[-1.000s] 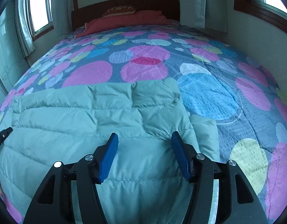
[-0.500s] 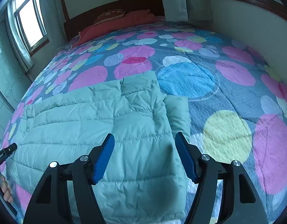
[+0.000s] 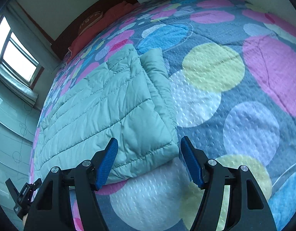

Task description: Fold large clothes

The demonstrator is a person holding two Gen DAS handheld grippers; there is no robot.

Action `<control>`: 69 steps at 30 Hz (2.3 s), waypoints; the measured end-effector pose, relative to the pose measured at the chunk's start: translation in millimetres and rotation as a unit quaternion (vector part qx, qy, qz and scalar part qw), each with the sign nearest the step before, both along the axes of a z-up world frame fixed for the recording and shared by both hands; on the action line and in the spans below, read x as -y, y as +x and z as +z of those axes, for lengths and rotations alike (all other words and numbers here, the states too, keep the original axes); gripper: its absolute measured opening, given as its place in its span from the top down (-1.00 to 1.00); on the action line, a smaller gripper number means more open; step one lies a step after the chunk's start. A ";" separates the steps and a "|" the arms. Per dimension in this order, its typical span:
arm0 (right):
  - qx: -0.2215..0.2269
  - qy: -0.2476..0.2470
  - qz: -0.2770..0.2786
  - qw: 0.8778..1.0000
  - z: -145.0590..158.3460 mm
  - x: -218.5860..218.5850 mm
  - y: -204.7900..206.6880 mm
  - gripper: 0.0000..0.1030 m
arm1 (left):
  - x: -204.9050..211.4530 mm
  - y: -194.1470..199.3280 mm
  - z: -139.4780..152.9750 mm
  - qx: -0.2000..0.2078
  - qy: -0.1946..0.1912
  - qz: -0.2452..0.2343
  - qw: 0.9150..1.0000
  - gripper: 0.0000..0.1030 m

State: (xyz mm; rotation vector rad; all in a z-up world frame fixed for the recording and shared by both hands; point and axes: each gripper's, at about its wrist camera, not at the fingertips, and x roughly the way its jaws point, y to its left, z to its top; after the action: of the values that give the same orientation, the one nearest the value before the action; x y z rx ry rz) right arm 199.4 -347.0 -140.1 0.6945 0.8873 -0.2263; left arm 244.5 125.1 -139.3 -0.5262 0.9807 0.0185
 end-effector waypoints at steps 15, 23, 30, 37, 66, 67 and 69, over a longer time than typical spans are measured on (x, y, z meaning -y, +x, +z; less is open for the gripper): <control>0.053 0.107 -0.065 0.991 -24.8 14.7 4.5 0.38 | 5.1 6.1 -5.8 0.033 -0.059 0.027 0.997 0.67; 0.072 0.101 -0.053 0.991 -18.0 10.7 -7.7 0.68 | 11.6 -2.7 7.8 0.046 -0.024 0.011 0.999 0.85; 0.067 0.092 -0.041 0.993 -11.2 8.8 -27.8 0.69 | 8.7 -21.3 12.6 0.040 -0.014 0.001 0.999 0.85; 0.060 0.084 -0.025 0.994 -4.2 4.0 -58.1 0.69 | 1.4 -62.0 14.0 0.036 -0.009 -0.002 0.999 0.85; 0.041 0.110 -0.004 0.993 -9.9 -5.9 -154.9 0.69 | -18.9 -181.8 11.8 0.021 -0.016 -0.011 1.000 0.85; 0.041 0.111 -0.004 0.993 -10.2 -5.1 -153.0 0.69 | -18.7 -183.0 11.1 0.021 -0.015 -0.013 1.000 0.85; 0.039 0.115 -0.002 0.993 -10.8 -2.7 -146.9 0.69 | -20.0 -181.7 9.2 0.020 -0.016 -0.017 1.000 0.84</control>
State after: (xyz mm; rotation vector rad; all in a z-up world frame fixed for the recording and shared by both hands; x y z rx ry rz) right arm 52.5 -344.2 -150.9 0.9135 0.8435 -0.1004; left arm 62.8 145.1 -130.2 -0.5365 0.9524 -0.0374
